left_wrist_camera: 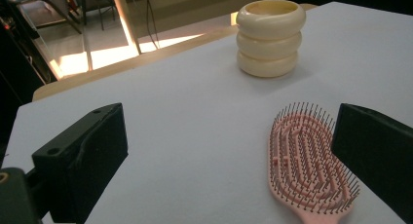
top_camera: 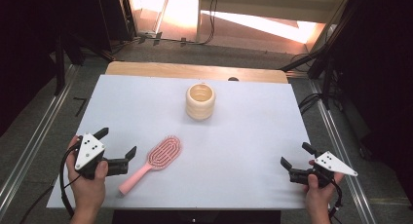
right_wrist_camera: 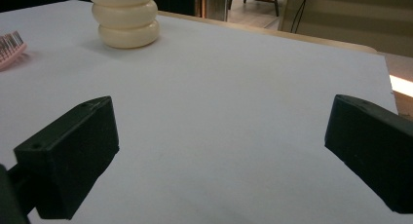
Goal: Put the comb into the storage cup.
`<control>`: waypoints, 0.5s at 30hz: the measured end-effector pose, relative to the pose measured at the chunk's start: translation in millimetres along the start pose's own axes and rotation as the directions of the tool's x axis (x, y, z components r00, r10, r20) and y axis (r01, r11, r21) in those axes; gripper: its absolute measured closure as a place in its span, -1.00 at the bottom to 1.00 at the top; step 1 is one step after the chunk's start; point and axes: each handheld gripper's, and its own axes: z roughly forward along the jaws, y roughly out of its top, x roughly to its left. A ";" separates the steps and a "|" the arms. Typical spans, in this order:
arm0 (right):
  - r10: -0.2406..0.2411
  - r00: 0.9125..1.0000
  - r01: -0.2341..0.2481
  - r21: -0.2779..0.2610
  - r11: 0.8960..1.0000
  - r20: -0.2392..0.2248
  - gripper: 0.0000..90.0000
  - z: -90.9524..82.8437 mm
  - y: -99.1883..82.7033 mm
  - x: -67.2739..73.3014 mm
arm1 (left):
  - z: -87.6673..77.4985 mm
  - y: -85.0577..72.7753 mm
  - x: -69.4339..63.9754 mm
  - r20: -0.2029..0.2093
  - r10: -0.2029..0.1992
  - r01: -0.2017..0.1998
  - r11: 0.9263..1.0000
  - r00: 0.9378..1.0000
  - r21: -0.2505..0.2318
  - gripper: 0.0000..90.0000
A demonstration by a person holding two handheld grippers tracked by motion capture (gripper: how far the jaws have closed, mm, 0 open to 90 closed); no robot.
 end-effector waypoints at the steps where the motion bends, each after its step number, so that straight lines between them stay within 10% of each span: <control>1: -0.003 1.000 0.003 0.002 1.000 0.001 -1.00 0.2 0.1 0.2 | -0.1 1.2 -0.8 -0.001 0.004 -0.004 1.000 1.000 0.009 -0.99; 15: -0.013 1.000 0.013 0.007 1.000 0.006 -1.00 1.1 -0.1 1.0 | 12.4 6.9 -0.7 0.069 -0.032 0.020 0.987 0.997 0.162 -0.99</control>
